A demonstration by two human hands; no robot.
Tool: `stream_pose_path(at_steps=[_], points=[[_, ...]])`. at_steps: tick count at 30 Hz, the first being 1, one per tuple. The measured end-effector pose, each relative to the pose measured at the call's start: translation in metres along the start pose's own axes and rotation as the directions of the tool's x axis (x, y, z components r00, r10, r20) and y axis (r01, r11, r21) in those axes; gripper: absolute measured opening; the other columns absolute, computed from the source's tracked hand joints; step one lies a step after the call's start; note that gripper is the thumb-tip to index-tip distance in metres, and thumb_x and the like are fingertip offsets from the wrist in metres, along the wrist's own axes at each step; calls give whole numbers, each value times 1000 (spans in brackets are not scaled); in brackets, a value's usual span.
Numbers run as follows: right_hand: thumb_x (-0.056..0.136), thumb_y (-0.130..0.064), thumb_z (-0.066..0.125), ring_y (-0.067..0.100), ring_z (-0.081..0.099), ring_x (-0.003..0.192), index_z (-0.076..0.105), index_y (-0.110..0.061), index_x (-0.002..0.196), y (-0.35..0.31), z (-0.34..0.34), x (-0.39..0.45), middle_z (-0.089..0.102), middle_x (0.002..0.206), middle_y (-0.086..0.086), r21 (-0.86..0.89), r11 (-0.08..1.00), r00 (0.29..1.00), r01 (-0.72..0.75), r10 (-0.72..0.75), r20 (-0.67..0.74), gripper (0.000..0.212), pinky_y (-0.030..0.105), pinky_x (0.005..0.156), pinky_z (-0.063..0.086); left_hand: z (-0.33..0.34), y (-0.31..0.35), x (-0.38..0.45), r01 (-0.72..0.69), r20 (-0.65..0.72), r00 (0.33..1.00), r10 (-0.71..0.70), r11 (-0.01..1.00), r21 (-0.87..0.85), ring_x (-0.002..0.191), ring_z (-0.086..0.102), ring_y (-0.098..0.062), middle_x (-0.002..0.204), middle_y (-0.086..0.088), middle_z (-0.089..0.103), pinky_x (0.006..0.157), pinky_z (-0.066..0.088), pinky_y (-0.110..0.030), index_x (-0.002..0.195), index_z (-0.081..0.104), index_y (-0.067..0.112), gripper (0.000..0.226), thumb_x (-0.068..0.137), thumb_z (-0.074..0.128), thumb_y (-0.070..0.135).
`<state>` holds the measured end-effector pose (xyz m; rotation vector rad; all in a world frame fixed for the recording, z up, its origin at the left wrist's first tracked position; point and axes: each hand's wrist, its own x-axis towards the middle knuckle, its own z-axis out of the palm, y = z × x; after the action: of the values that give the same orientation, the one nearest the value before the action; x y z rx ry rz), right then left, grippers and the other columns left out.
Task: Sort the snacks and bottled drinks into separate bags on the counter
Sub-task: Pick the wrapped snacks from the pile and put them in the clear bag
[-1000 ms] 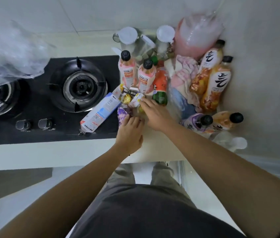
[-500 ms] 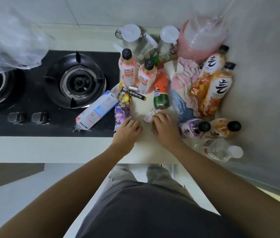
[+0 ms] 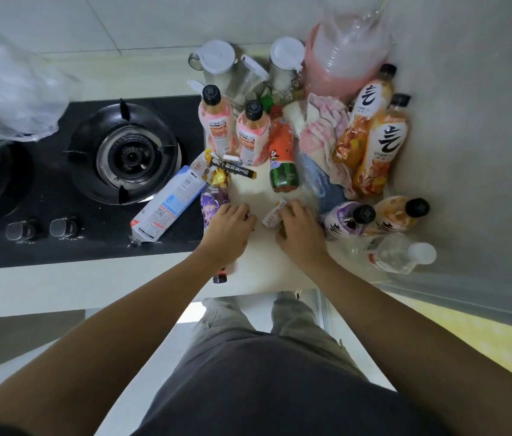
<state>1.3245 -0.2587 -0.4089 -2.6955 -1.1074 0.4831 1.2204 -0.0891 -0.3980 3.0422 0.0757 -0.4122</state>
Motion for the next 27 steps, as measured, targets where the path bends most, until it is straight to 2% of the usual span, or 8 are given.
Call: stream_pose_path(at_steps=[2, 5, 8, 10, 15, 19, 24, 27], points=[[76, -14, 82, 31, 57, 114, 61, -10, 127, 0, -7, 0, 55, 130, 10, 18, 1000, 999, 24, -23, -28, 54, 44, 91, 55, -4, 0, -2, 14, -72, 997, -20, 997, -71, 101, 59, -27, 113, -7, 60, 96, 45, -39, 113, 69, 13, 31, 83, 69, 19], [75, -18, 84, 33, 56, 108, 61, -14, 125, 2, -8, 0, 54, 126, 10, -48, 997, 998, 62, -61, 11, 55, 44, 87, 52, -13, 3, -10, 93, -164, 980, -115, 987, -132, 95, 59, -30, 108, -9, 61, 88, 47, -41, 110, 71, 9, 30, 80, 67, 10], [85, -36, 73, 33, 51, 112, 57, -13, 130, 1, -2, 1, 47, 131, 10, -53, 997, 997, 56, -54, 50, 53, 46, 88, 51, -20, 7, -25, 155, -217, 958, -186, 976, -151, 91, 60, -32, 107, -11, 62, 85, 48, -43, 104, 71, 8, 28, 77, 69, 9], [89, -41, 67, 34, 50, 112, 58, -9, 126, -4, 1, 3, 47, 129, 12, -55, 996, 995, 69, -65, 73, 50, 48, 87, 52, -23, 14, -36, 184, -230, 948, -220, 969, -166, 89, 61, -33, 105, -11, 62, 81, 48, -42, 99, 71, 9, 26, 73, 71, 10], [82, -27, 76, 35, 47, 120, 55, -10, 132, -17, 7, 3, 49, 127, 13, -71, 989, 987, 128, -119, 110, 57, 50, 91, 52, -25, 29, -66, 308, -218, 910, -352, 928, -208, 94, 58, -31, 111, -9, 60, 83, 46, -41, 101, 68, 11, 26, 75, 72, 14], [73, -26, 80, 37, 49, 112, 56, -17, 131, -20, 14, -2, 47, 123, 13, -50, 981, 977, 185, -178, 120, 63, 48, 93, 49, -29, 37, -100, 399, -226, 863, -453, 883, -247, 99, 58, -30, 118, -9, 60, 86, 48, -43, 116, 67, 12, 36, 81, 70, 21], [67, -26, 82, 37, 48, 100, 58, -10, 109, -42, 10, -8, 48, 115, 15, -26, 981, 981, 194, -195, -13, 52, 45, 88, 47, -25, 30, -150, 492, -233, 781, -579, 801, -340, 107, 59, -26, 125, -6, 59, 90, 47, -38, 117, 71, 16, 32, 85, 72, 16], [68, -25, 84, 30, 46, 103, 55, -15, 101, -73, -1, -12, 46, 116, 10, 20, 964, 957, 266, -262, -127, 45, 44, 87, 51, -18, 19, -179, 527, -233, 736, -636, 754, -392, 108, 60, -26, 125, -6, 58, 92, 47, -37, 118, 70, 16, 34, 84, 73, 12]])
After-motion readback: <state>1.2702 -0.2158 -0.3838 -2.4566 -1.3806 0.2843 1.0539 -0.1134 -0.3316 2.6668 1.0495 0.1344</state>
